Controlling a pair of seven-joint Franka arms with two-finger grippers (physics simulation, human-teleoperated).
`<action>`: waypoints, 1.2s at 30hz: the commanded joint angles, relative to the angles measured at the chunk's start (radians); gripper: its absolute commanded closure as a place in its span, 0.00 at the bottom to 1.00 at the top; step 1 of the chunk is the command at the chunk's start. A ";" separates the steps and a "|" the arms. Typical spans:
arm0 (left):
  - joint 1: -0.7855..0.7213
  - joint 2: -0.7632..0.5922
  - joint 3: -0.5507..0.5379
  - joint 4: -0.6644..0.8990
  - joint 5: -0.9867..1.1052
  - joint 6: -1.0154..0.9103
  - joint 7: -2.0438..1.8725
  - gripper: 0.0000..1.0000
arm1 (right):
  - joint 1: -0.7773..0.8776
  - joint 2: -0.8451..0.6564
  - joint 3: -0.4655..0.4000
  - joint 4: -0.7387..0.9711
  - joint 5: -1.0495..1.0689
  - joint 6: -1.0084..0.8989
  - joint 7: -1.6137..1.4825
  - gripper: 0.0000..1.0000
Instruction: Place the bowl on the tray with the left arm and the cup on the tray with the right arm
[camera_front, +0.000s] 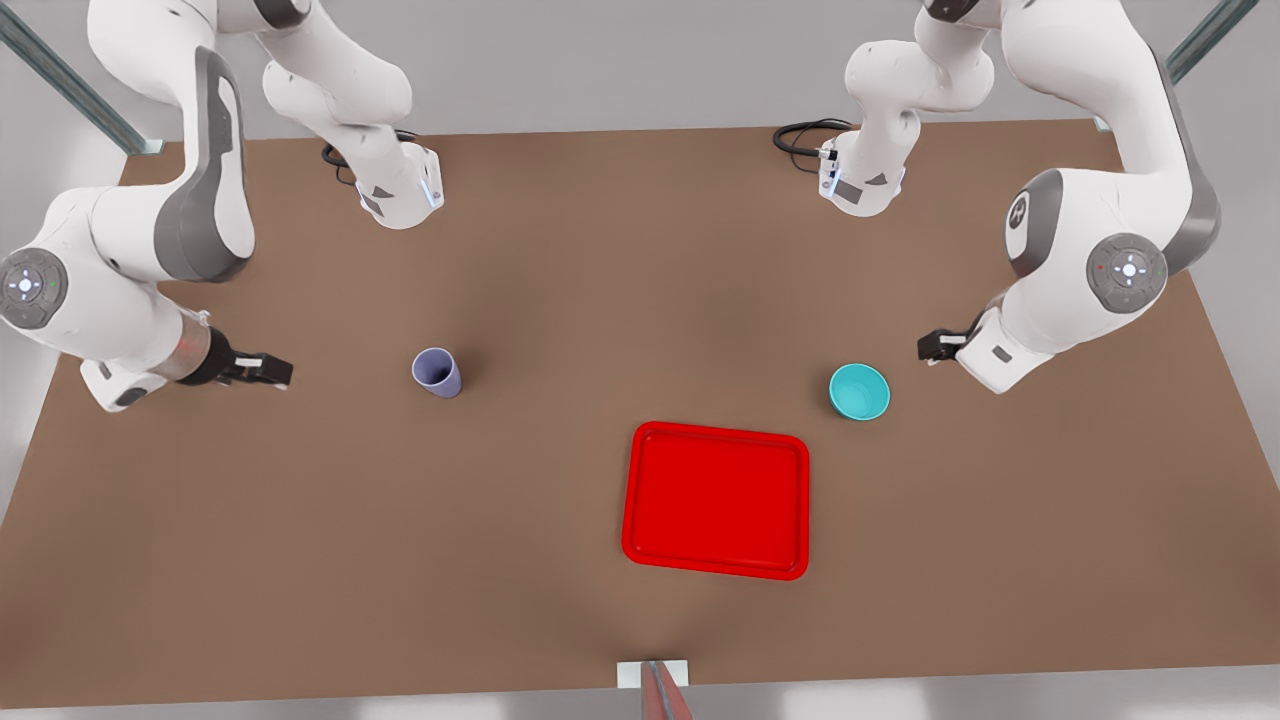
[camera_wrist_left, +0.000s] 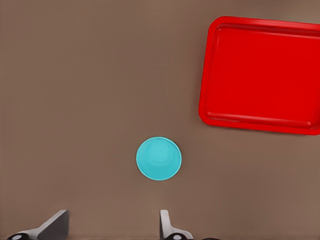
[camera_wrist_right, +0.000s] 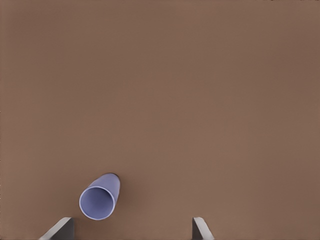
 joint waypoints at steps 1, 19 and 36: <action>0.000 0.001 0.000 -0.010 0.004 0.000 0.000 0.00 | 0.005 -0.008 0.003 -0.015 0.000 0.007 0.001 0.00; 0.100 0.253 0.014 -0.558 -0.386 0.676 0.327 0.00 | 0.009 0.040 0.009 0.037 -0.014 0.010 0.001 0.00; 0.095 0.294 0.015 -0.513 -0.387 0.664 0.284 0.79 | 0.008 0.051 0.006 0.042 -0.008 0.010 0.001 0.00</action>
